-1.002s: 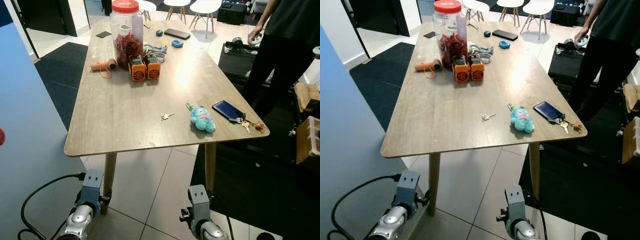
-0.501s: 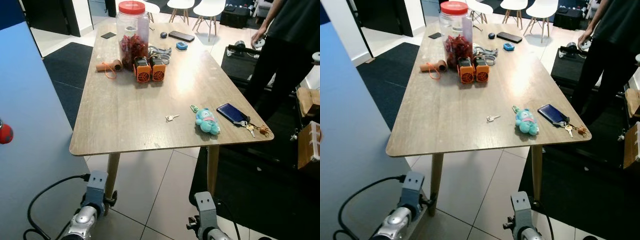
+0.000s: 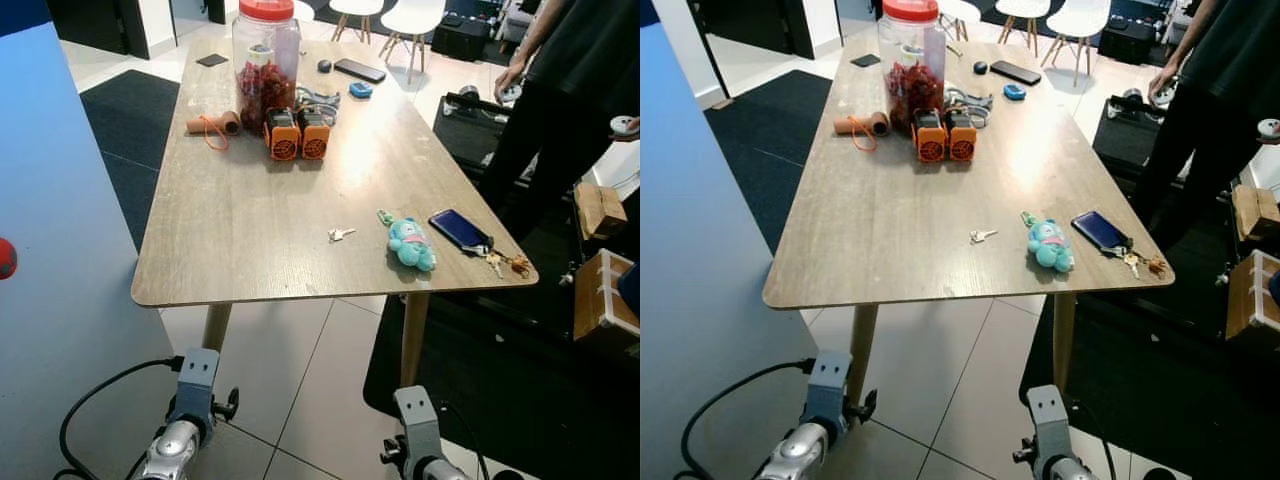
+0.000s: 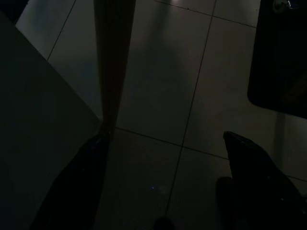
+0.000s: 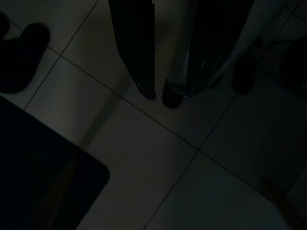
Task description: Hang keys on a hook
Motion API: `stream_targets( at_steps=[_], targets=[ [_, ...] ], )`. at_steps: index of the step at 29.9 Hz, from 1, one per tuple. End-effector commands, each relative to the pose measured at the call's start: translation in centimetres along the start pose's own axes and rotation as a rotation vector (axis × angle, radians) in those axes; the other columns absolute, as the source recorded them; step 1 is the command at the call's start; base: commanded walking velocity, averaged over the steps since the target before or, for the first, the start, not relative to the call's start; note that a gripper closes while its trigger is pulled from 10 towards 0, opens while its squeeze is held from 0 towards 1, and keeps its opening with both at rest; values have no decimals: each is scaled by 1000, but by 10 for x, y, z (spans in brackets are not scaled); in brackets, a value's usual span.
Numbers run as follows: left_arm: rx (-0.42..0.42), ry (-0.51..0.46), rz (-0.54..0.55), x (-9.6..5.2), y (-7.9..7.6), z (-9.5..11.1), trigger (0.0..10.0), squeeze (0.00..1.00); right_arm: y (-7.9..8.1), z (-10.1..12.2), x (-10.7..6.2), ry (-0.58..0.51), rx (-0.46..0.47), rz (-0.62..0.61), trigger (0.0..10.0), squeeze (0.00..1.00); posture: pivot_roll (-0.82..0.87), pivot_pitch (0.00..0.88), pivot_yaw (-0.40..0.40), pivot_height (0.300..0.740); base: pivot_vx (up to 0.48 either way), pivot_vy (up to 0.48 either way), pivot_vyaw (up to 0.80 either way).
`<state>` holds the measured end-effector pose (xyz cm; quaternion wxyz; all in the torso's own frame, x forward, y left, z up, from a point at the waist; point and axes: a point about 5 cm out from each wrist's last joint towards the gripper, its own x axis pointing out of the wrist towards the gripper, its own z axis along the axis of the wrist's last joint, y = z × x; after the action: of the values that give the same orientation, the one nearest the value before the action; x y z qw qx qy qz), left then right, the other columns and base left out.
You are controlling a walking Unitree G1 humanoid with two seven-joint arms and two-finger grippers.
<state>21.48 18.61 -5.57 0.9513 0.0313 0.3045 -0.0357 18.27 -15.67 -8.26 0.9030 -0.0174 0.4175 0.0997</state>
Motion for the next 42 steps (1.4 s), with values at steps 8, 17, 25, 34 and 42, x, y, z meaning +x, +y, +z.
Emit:
stream_targets(
  at_steps=[8, 17, 25, 34, 42],
  targets=[
    [-19, -2, -5, 2, -10, 1, 10000, 0, -4, -2, -1, 15, -8, -7, 10000, 0, 105, 29, -113, 740, 0, -478, 0],
    [-16, -4, -4, 3, -11, 2, 10000, 0, -6, -2, -1, 16, -10, -11, 10000, 0, 101, 27, -108, 740, 0, -462, 0],
    [-35, 4, 15, 4, -9, 4, 10000, 0, -7, -2, -2, 17, -10, -15, 10000, 0, 101, 28, -104, 740, 0, 0, 0],
    [-40, -14, 26, 7, -9, 10, 10000, 0, -12, -4, -4, 5, -15, -29, 10000, 0, 94, 27, -103, 740, 0, 0, 0],
    [-57, -70, 82, 8, -5, 19, 10000, 0, -17, -3, -5, -4, -38, -38, 10000, 0, 94, 27, -103, 740, 0, 0, 0]
  ],
)
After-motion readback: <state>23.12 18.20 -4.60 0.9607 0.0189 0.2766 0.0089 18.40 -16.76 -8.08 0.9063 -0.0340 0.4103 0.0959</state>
